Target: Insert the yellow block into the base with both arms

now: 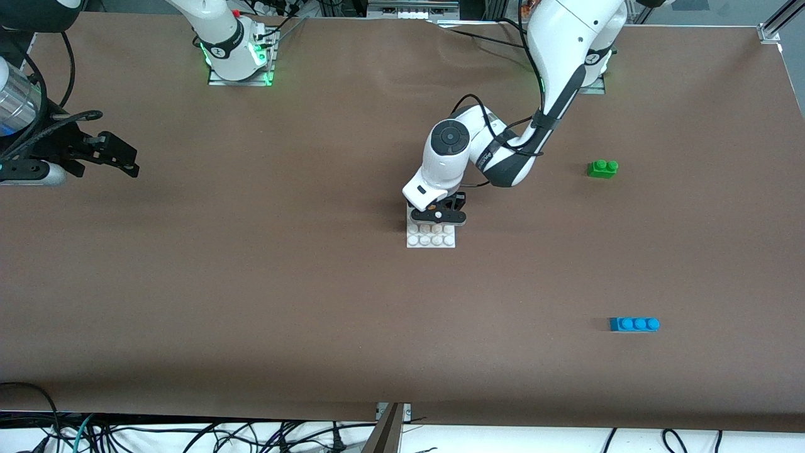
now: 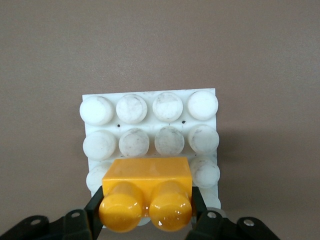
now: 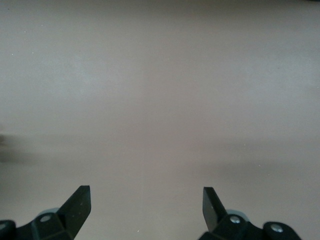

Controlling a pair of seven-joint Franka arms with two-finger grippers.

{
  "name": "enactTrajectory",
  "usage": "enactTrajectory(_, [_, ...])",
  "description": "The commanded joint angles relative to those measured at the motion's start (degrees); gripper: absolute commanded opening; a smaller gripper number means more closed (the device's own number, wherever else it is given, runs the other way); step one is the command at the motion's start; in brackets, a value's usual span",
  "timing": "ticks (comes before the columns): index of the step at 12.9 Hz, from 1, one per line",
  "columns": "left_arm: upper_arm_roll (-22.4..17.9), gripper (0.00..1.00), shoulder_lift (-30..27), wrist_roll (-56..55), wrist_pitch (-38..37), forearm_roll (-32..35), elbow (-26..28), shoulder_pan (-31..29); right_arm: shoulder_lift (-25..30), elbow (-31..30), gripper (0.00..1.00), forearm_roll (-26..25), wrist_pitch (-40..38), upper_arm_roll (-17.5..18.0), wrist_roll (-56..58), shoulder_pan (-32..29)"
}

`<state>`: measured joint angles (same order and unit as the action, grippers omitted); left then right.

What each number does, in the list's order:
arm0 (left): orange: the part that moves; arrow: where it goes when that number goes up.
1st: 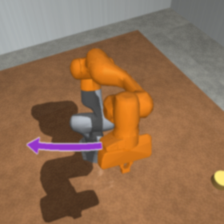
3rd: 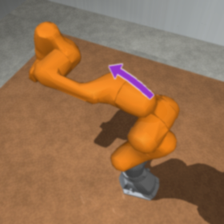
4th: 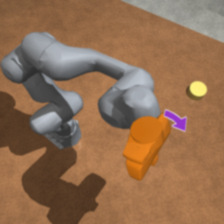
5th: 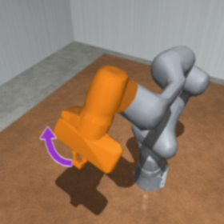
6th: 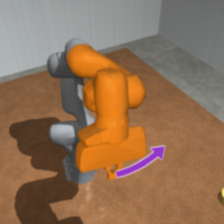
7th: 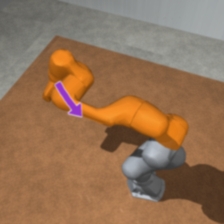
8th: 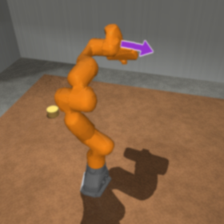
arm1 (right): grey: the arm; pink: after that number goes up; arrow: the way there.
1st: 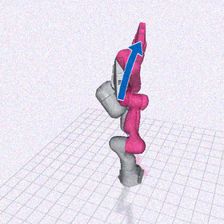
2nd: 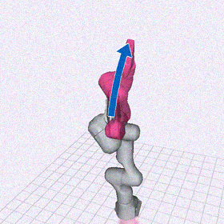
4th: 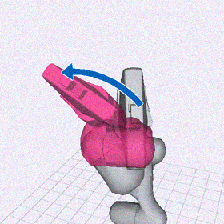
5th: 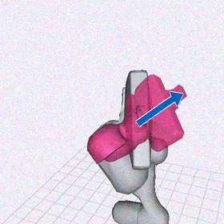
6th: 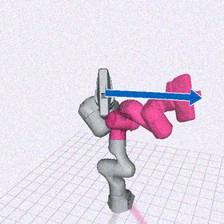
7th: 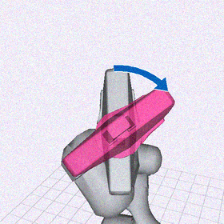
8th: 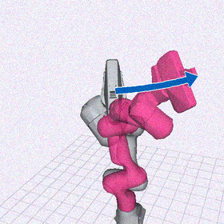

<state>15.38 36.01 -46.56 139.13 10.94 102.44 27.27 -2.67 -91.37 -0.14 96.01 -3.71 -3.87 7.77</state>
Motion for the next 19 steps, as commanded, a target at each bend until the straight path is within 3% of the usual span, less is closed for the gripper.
enactTrajectory(1, [-0.43, 0.69, 1.17, -1.86, -0.87, 1.71, -1.1, 1.03, 0.03, 0.49, 0.99, 0.06, -0.3, 0.63, -0.52, -0.74])
enactTrajectory(2, [-0.43, 1.0, 1.17, -2.3, -0.87, 1.8, -1.02, 1.03, 0.03, 0.49, 0.99, 0.06, -0.3, 0.63, -0.52, -0.74])
enactTrajectory(12, [-0.52, 1.0, -1.27, -2.04, -1.75, 1.1, -1.46, 0.33, 0.03, 0.58, 0.99, 0.06, -0.29, 0.81, -0.52, -0.74])
enactTrajectory(16, [-0.44, 1.0, -6.47, -1.86, -16.22, 0.83, -8.03, -1.6, 0.03, 0.49, 0.99, 0.06, -0.3, 0.81, -0.52, -0.74])
enactTrajectory(19, [-0.43, 1.0, -10.59, -0.21, -20.91, -1.61, -10.68, -5.45, 0.03, 0.58, 0.99, 0.06, -0.3, 0.81, -0.52, -0.74])
